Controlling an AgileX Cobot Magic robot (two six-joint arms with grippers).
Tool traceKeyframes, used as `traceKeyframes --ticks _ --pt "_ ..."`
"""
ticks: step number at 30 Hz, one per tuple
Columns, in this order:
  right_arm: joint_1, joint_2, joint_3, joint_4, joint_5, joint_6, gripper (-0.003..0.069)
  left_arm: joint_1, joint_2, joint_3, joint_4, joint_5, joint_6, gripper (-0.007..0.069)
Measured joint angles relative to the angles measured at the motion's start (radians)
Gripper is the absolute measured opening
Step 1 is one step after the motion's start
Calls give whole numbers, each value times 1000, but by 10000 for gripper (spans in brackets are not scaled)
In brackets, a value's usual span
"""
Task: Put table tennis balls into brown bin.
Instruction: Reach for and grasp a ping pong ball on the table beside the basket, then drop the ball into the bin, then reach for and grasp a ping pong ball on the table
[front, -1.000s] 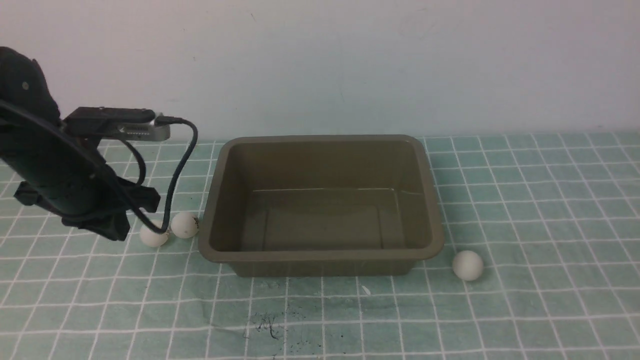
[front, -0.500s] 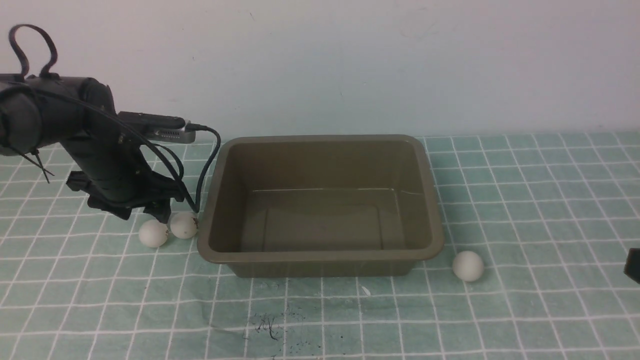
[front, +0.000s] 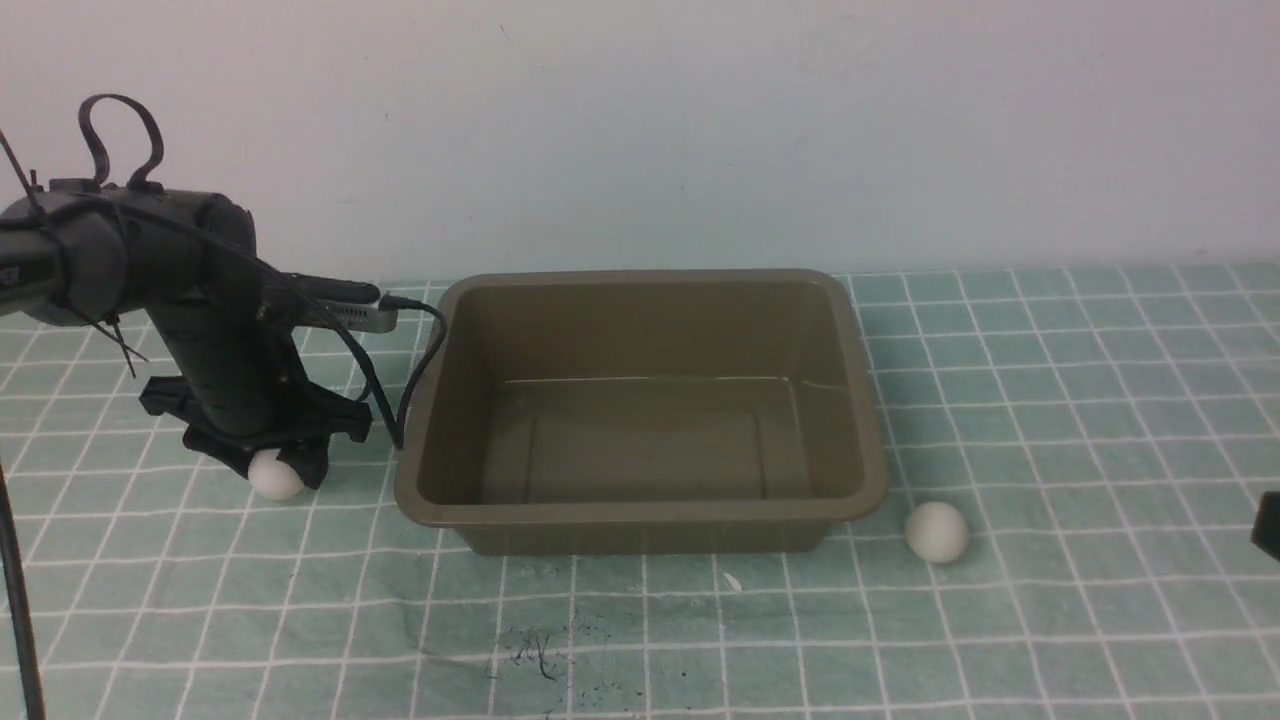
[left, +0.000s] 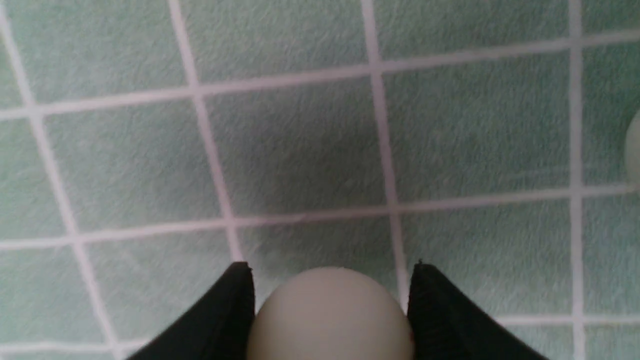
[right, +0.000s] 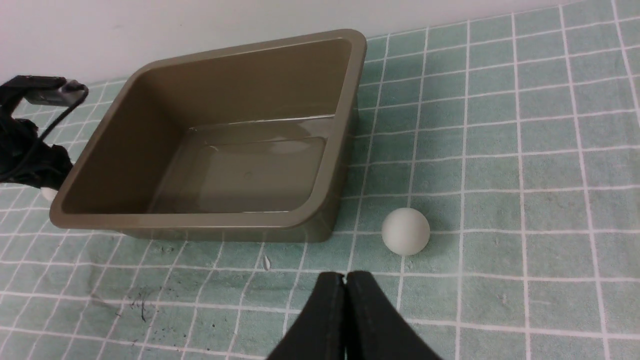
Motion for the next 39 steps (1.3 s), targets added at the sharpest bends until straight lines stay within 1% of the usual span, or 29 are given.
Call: traceKeyframes --ticks 2,4,7,10,11,12,14,15,16,17,18,19,20,21,22,24,26,27,28,29,30,31,32,33,34,36,37,38,39 --pt "0 15 -10 -16 20 9 -15 0 -30 -35 11 68 0 349" --pt "0 123 -69 -51 89 24 -14 -5 -130 -98 -22 132 15 349" --pt "2 269 -146 -62 141 17 -9 -30 -225 -138 -127 146 77 349" --pt "15 498 -248 -64 189 -21 11 -104 -294 -153 -332 153 225 349" --pt "28 562 -274 -71 193 -25 24 -131 -294 -153 -380 154 264 349" --pt "50 635 -304 -83 194 -27 45 -159 -283 -153 -414 154 296 349" --pt "94 750 -351 -129 191 -27 92 -213 -245 -153 -440 153 331 349" --pt "94 750 -351 -135 190 -27 98 -218 -241 -153 -441 153 333 349" --pt "116 806 -374 -160 188 -27 123 -237 -221 -153 -442 151 335 352" --pt "145 881 -406 -202 182 -21 177 -268 -180 -153 -442 144 335 373" --pt "156 912 -420 -225 178 -14 212 -277 -166 -153 -442 142 334 399" --pt "177 972 -449 -256 171 3 268 -291 -142 -156 -442 142 333 447" --pt "192 1021 -473 -280 164 20 316 -297 -130 -162 -439 142 332 472" --pt "203 1058 -493 -298 155 35 356 -299 -122 -174 -432 145 321 512" --pt "216 1102 -518 -319 144 54 403 -298 -121 -193 -416 154 302 532" --pt "235 1174 -563 -352 125 87 478 -287 -128 -237 -379 177 259 527" --pt "250 1236 -603 -370 105 119 525 -256 -157 -288 -313 219 204 452" --pt "255 1267 -620 -377 100 131 535 -232 -179 -309 -278 245 178 376" --pt "257 1295 -632 -382 93 146 538 -201 -204 -323 -247 269 159 279" --pt "258 1320 -642 -391 85 161 531 -163 -230 -327 -220 290 148 179" --pt "258 1343 -649 -402 82 170 517 -119 -255 -327 -199 308 141 104" --pt "258 1362 -655 -416 81 179 484 -82 -271 -322 -186 318 138 65" --pt "258 1376 -657 -429 82 186 431 -26 -290 -308 -180 324 137 31" --pt "258 1383 -661 -437 90 186 361 1 -297 -293 -180 327 139 16" --pt "258 1381 -663 -450 90 189 351 57 -303 -262 -185 331 146 4" --pt "258 1377 -664 -463 90 189 360 87 -303 -228 -202 329 159 -1" --pt "258 1353 -668 -490 101 194 363 119 -288 -157 -253 314 199 -5" --pt "258 1353 -668 -493 103 195 363 121 -285 -150 -259 314 206 -5" --pt "258 1292 -680 -493 121 200 363 122 -251 -87 -324 276 275 -5"
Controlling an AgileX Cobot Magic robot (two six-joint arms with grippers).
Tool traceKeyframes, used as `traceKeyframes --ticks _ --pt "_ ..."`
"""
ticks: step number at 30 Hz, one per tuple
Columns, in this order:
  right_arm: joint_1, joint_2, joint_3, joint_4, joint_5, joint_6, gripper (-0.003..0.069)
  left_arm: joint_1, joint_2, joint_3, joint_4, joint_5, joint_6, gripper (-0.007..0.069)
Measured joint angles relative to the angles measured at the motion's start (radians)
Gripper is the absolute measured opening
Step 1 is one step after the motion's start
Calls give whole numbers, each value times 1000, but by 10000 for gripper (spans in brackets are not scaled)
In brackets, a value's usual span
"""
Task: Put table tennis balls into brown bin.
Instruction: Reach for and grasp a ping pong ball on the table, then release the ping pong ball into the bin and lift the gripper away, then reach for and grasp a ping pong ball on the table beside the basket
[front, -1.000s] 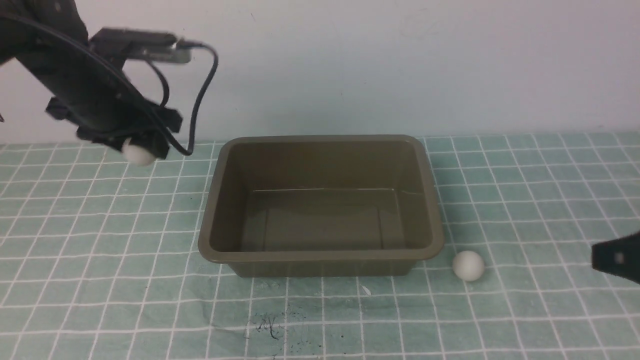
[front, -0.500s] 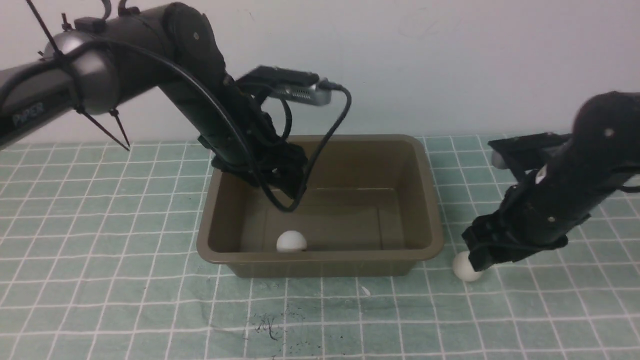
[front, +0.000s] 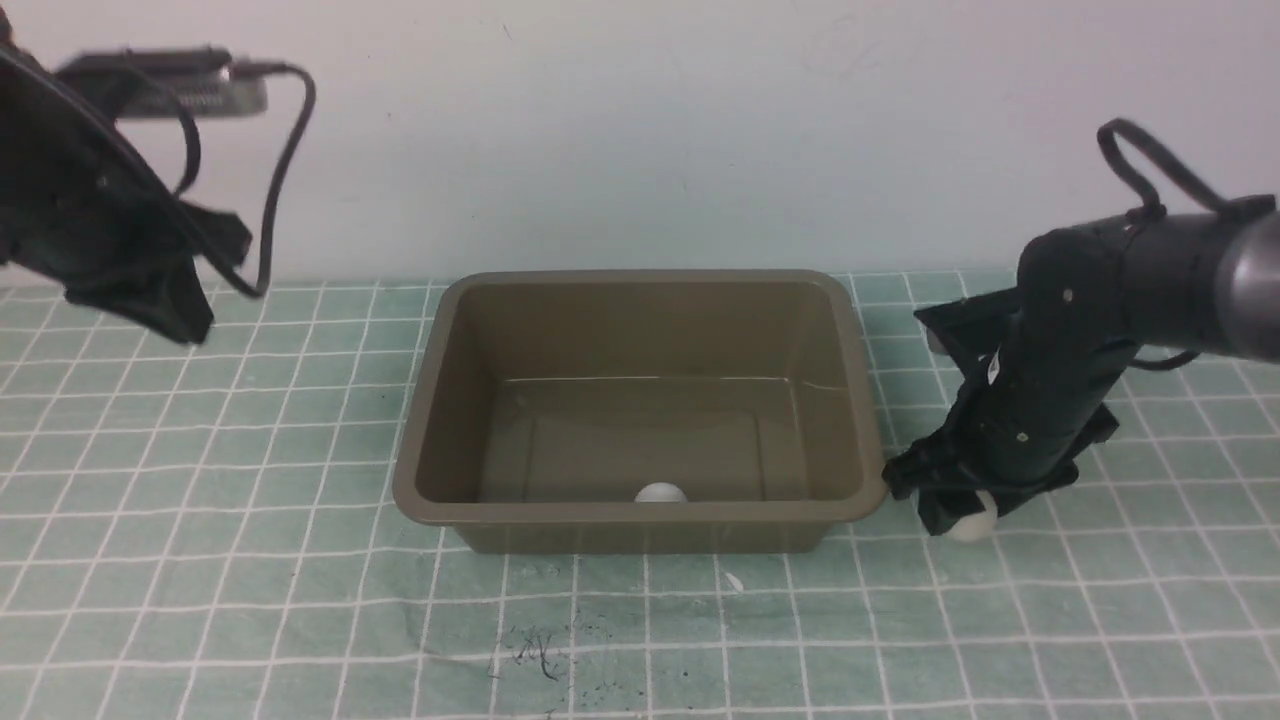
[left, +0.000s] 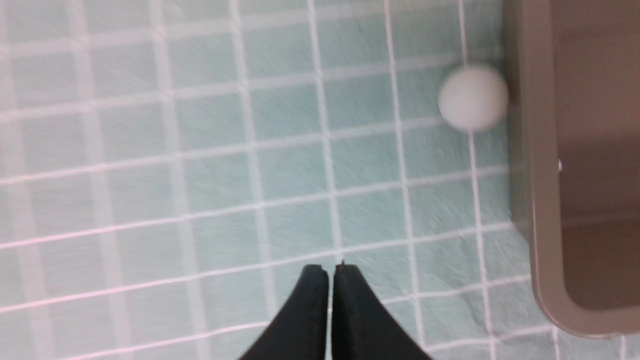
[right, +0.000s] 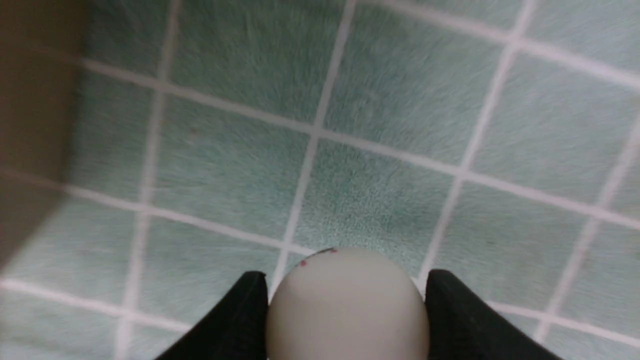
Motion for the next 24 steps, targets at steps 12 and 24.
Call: traceKeyframes --ticks 12,24 --pt "74 -148 -144 426 -115 -218 395 -155 195 59 -141 -280 173 355" --pt "74 -204 -291 386 29 -227 633 -177 295 56 -148 -429 172 535"
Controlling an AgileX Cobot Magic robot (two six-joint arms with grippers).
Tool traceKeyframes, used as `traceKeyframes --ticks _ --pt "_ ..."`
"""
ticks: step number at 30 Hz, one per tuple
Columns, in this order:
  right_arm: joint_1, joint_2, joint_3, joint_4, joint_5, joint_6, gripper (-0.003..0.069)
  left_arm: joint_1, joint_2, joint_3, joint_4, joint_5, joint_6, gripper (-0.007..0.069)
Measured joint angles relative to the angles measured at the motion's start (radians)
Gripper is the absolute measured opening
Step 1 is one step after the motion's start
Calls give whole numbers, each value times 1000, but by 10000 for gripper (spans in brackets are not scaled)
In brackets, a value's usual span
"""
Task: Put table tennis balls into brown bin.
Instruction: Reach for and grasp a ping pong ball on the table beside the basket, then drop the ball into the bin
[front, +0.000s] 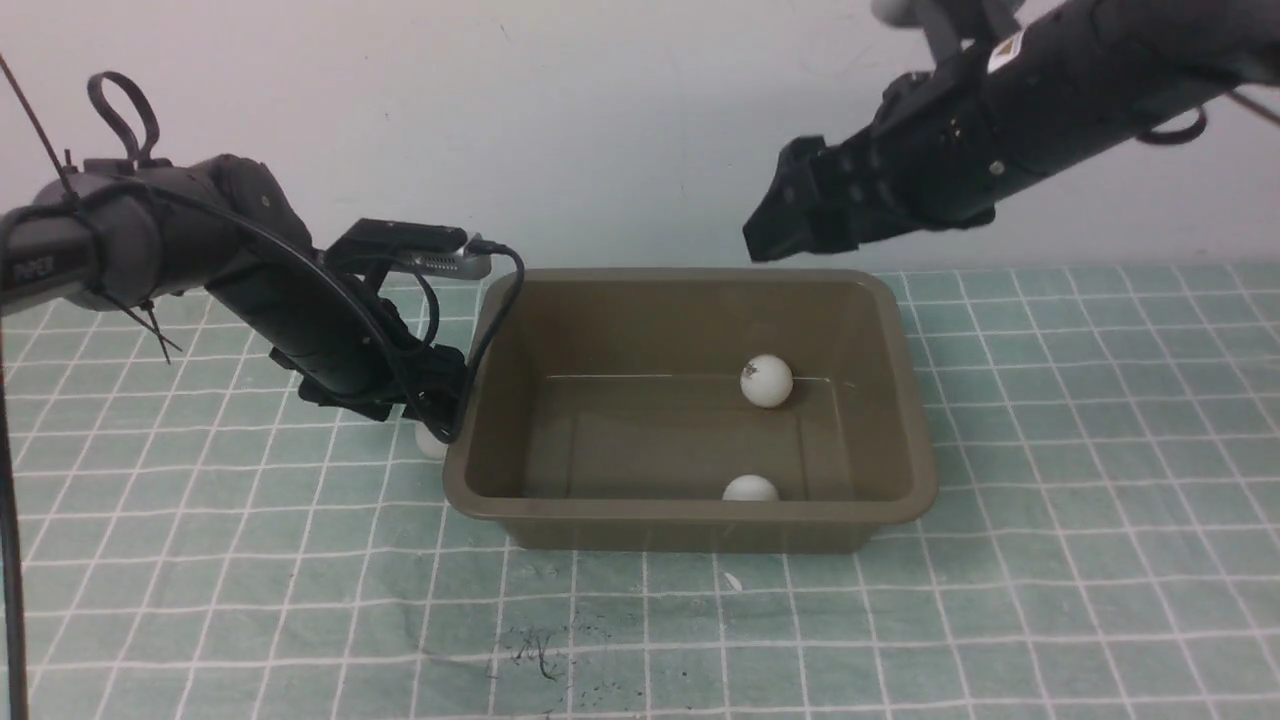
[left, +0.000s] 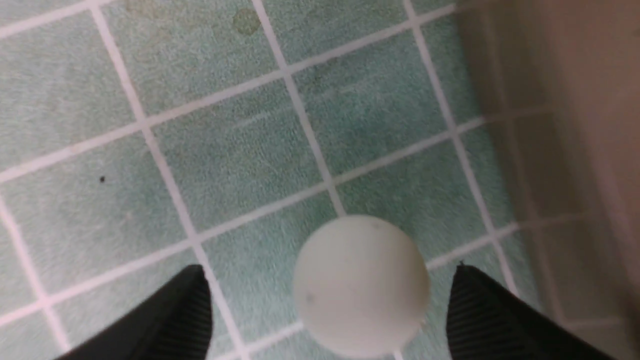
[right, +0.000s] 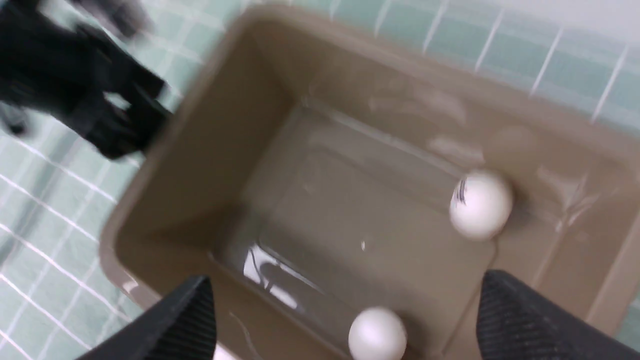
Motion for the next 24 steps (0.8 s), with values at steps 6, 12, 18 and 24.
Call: traceKeyframes --ticks 6,12,18,24 --pt "0 -79 0 -33 39 5 551 1 11 -23 39 79 -24 347" --pt "0 -213 12 -188 226 113 385 7 -165 -132 70 224 -97 355" --pt "0 -594 237 -271 177 212 71 -142 -265 -161 -39 221 14 355" --pt "0 -1131 663 -382 -209 312 -10 -264 -137 -166 19 176 -43 486"
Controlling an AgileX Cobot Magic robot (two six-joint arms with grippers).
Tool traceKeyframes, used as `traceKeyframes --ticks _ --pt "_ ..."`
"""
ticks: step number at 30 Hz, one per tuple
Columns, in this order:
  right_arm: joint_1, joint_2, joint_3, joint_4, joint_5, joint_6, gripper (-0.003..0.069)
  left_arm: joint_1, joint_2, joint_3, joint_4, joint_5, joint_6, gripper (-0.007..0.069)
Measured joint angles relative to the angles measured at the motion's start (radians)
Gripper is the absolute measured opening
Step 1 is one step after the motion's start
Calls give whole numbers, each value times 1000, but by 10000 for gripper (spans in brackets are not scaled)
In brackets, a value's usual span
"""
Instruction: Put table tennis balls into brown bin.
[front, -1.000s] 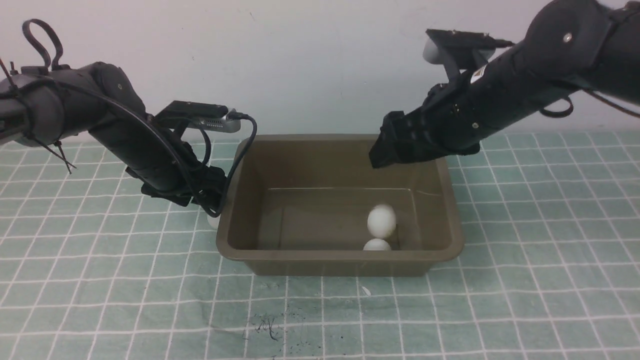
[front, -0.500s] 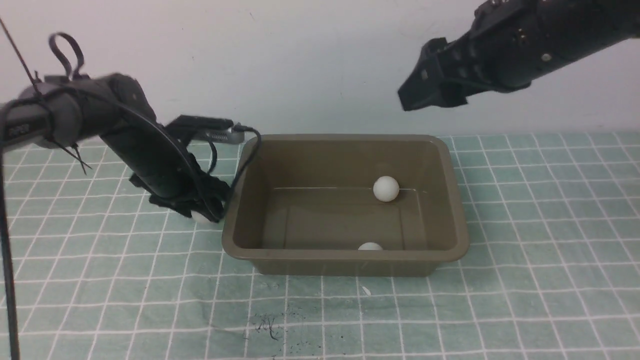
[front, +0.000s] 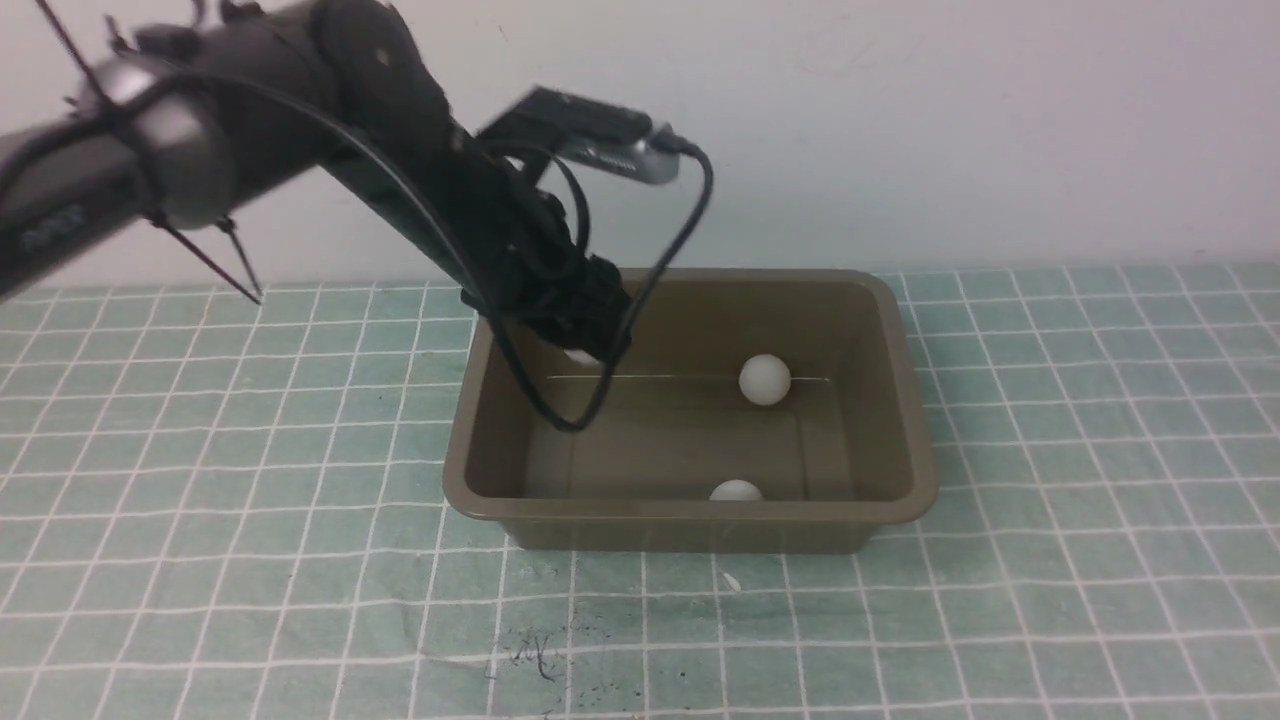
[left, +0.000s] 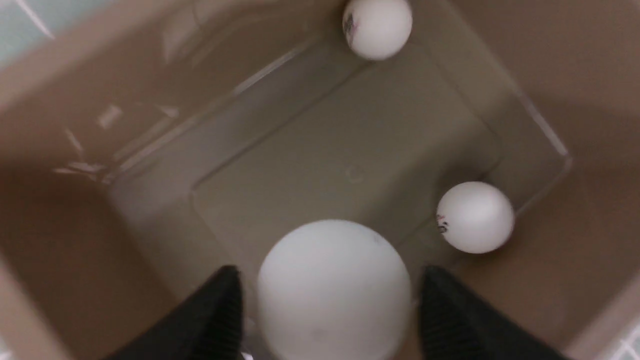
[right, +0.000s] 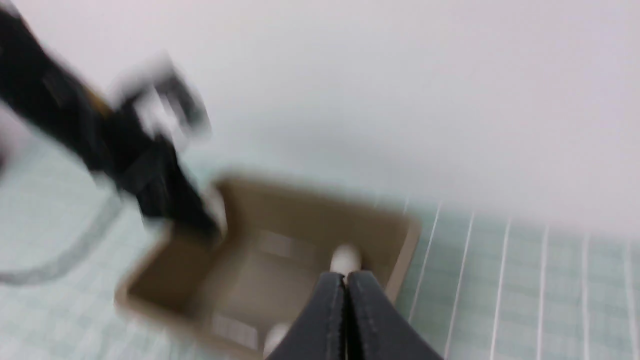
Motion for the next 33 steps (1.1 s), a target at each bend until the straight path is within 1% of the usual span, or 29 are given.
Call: traceKeyframes --ticks 1,3,4,5,6,7,8,9,11,12,13,14,15,16,18,19,20,21,22,23,26,29,31,32,33 --pt "0 -110 92 -34 -90 28 -11 -7 18 -11 16 3 -35 539" --pt "0 -255 211 -81 -199 68 -11 -10 28 -36 34 31 -102 575" --pt "0 -308 257 -100 -223 88 -11 -10 26 -61 47 48 -138 574" --pt "0 -375 317 -125 -259 113 -11 -10 15 -83 66 83 -181 552" --pt "0 -425 369 -158 -285 147 -11 -10 -5 -107 87 119 -219 497" --pt "0 -456 405 -182 -304 171 -11 -8 -43 -126 116 163 -257 372" --pt "0 -480 436 -205 -318 194 -11 -8 -85 -131 138 182 -280 279" --pt "0 -495 456 -221 -332 212 -11 -8 -146 -124 179 208 -302 139" --pt "0 -517 489 -256 -355 247 -11 -11 -272 -83 205 216 -324 48" --pt "0 -521 496 -271 -361 262 -11 -16 -346 -42 217 208 -332 24" --pt "0 -522 498 -274 -364 264 -11 -16 -346 -32 219 206 -332 22" --pt "0 -523 507 -301 -374 274 -11 -33 -503 76 228 163 -336 3" --pt "0 -523 508 -306 -374 276 -11 -33 -503 89 228 156 -336 1" --pt "0 -523 511 -316 -374 280 -11 -50 -648 224 228 83 -336 -5" --pt "0 -523 512 -322 -373 282 -11 -60 -788 355 225 -7 -336 -5" --pt "0 -523 512 -323 -373 283 -11 -60 -788 372 225 -21 -336 -5" --pt "0 -523 513 -327 -370 283 -11 -63 -904 505 224 -134 -336 -5" --pt "0 -523 513 -327 -369 284 -11 -64 -972 584 224 -209 -336 -5" --pt "0 -523 513 -327 -368 284 -11 -64 -1022 628 224 -255 -336 -5" --pt "0 -523 513 -329 -368 284 -11 -64 -1080 709 224 -337 -336 -5" --pt "0 -523 513 -330 -364 284 -11 -64 -1216 855 215 -472 -342 -5" --pt "0 -523 513 -330 -363 284 -11 -64 -1325 945 190 -564 -344 -5" --pt "0 -523 513 -330 -363 284 -11 -64 -1379 987 174 -589 -347 -5" --pt "0 -523 513 -330 -363 284 -11 -64 -1478 1031 161 -607 -348 -5" --pt "0 -523 513 -330 -363 284 -11 -64 -1522 1056 159 -608 -346 -5"
